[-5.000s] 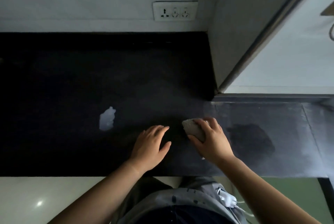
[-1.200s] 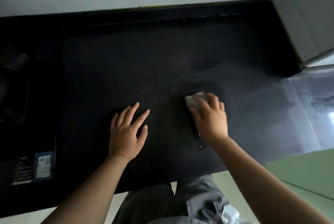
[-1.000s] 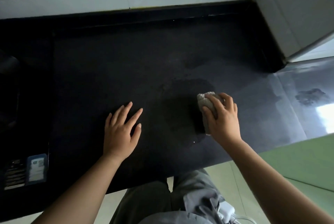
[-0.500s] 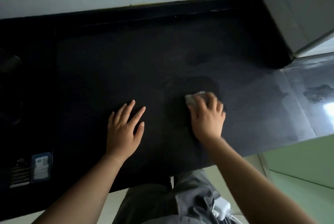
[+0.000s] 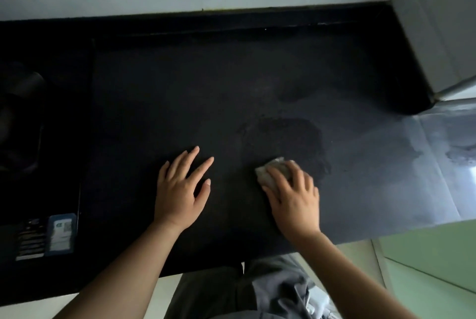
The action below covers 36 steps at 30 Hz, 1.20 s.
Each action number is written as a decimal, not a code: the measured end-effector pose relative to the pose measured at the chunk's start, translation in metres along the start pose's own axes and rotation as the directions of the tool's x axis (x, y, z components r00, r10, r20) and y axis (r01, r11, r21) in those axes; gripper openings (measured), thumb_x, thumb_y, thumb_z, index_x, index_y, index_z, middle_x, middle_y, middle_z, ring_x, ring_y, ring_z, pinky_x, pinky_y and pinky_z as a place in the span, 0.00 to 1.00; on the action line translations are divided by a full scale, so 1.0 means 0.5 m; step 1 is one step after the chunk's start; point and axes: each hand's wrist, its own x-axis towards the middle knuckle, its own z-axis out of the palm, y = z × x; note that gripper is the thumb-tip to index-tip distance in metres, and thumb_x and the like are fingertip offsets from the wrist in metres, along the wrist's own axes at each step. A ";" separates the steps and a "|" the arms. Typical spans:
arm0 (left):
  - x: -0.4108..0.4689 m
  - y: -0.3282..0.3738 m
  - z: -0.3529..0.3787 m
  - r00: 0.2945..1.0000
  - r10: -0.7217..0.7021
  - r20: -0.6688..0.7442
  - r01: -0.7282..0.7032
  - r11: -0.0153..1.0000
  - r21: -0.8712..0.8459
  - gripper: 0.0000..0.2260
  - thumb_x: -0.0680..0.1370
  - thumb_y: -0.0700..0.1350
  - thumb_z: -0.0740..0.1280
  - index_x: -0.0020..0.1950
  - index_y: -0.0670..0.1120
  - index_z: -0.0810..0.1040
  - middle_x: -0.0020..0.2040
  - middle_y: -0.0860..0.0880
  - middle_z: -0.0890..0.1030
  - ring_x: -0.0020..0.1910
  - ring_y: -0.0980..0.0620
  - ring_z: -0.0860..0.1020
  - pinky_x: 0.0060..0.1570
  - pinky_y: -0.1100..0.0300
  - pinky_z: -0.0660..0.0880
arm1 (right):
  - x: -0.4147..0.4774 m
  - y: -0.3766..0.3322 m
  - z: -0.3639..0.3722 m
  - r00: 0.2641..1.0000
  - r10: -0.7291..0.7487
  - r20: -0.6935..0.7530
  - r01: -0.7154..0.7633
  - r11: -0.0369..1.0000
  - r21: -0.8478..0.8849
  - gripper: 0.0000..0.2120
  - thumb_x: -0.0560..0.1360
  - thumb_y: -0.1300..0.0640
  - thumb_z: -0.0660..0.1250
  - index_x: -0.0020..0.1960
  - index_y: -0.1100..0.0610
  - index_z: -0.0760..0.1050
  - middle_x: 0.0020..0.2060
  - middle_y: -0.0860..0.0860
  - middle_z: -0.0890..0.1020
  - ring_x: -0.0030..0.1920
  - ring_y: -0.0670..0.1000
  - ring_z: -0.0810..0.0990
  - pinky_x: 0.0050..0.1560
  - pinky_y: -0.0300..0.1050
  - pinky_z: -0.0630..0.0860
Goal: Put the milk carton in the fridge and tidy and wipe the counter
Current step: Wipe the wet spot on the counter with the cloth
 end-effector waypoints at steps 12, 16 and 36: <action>-0.068 0.036 -0.031 0.975 -0.202 0.095 0.198 0.979 0.054 0.23 0.77 0.58 0.53 0.70 0.56 0.67 0.75 0.48 0.61 0.74 0.47 0.59 0.67 0.42 0.62 | 0.159 -0.096 0.007 0.989 -0.083 0.120 0.075 0.994 0.075 0.20 0.77 0.43 0.56 0.67 0.47 0.66 0.70 0.56 0.62 0.62 0.61 0.64 0.56 0.59 0.67; -0.131 0.060 -0.006 0.952 -0.303 0.048 0.303 0.953 0.005 0.22 0.77 0.57 0.55 0.71 0.56 0.66 0.76 0.48 0.60 0.74 0.47 0.58 0.68 0.41 0.61 | 0.059 -0.074 0.000 0.930 -0.319 0.184 0.320 0.947 0.027 0.20 0.75 0.41 0.54 0.64 0.46 0.70 0.65 0.56 0.70 0.57 0.60 0.73 0.47 0.56 0.74; -0.139 0.086 0.022 0.909 -0.414 -0.053 0.416 0.908 0.053 0.21 0.76 0.55 0.55 0.70 0.58 0.65 0.75 0.50 0.61 0.74 0.51 0.56 0.71 0.47 0.53 | 0.094 -0.056 0.005 0.845 -0.507 0.171 0.512 0.859 0.016 0.20 0.74 0.42 0.56 0.62 0.49 0.72 0.59 0.57 0.75 0.53 0.60 0.76 0.43 0.56 0.76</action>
